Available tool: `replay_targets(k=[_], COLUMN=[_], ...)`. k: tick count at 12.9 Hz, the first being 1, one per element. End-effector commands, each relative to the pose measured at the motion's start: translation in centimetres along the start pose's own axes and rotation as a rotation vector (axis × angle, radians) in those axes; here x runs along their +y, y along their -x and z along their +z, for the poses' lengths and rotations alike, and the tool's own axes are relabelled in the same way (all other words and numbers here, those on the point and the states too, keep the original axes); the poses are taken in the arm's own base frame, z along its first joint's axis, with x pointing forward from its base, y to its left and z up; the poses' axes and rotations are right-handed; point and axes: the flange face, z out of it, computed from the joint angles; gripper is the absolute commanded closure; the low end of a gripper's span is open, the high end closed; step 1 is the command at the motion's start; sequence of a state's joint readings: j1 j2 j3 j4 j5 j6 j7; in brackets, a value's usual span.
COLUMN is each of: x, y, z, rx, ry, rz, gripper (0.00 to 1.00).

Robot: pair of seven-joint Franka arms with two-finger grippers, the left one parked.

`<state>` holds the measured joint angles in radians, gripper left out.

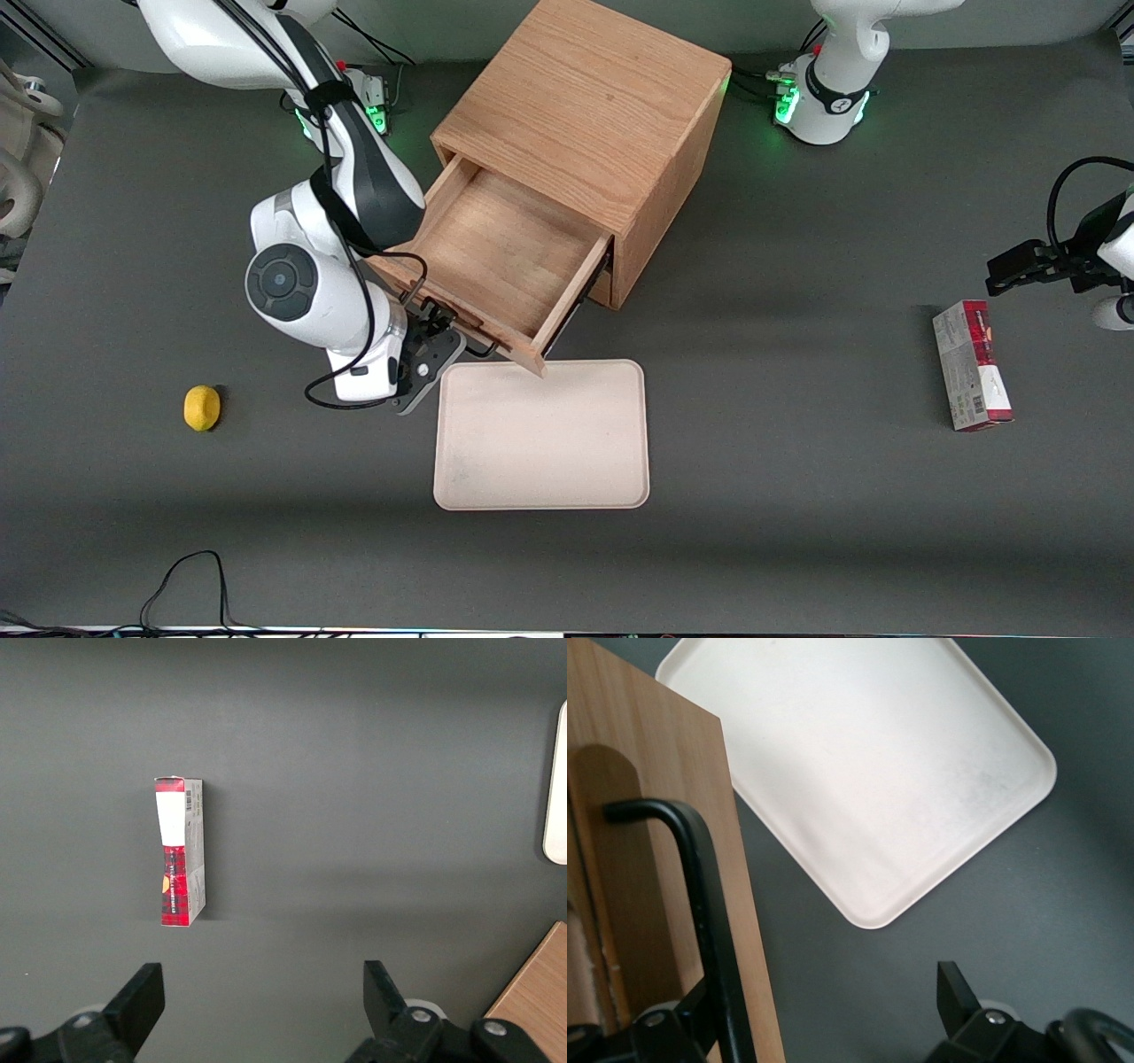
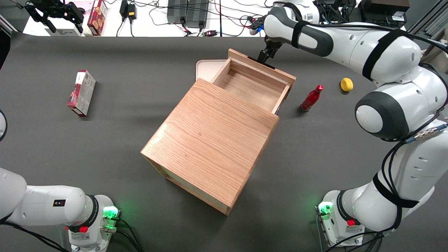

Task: Open upper drawer
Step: 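Pull the upper drawer outward by its handle with the right gripper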

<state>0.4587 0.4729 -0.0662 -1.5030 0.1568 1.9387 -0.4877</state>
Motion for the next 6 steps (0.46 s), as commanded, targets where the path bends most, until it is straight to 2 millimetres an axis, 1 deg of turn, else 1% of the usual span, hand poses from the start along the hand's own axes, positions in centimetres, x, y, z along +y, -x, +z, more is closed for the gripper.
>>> replay_targets(k=[1,4,6], x=[1.8,4.2,4.6], y=[-0.6,-0.1,-0.2], z=[0.0,0.0,0.2], rx=[0.002,0.008,0.009], ry=[-0.005,0.001,0.002], rz=[0.000,0.031,0.035], gripper=[0.00,0.00,0.00])
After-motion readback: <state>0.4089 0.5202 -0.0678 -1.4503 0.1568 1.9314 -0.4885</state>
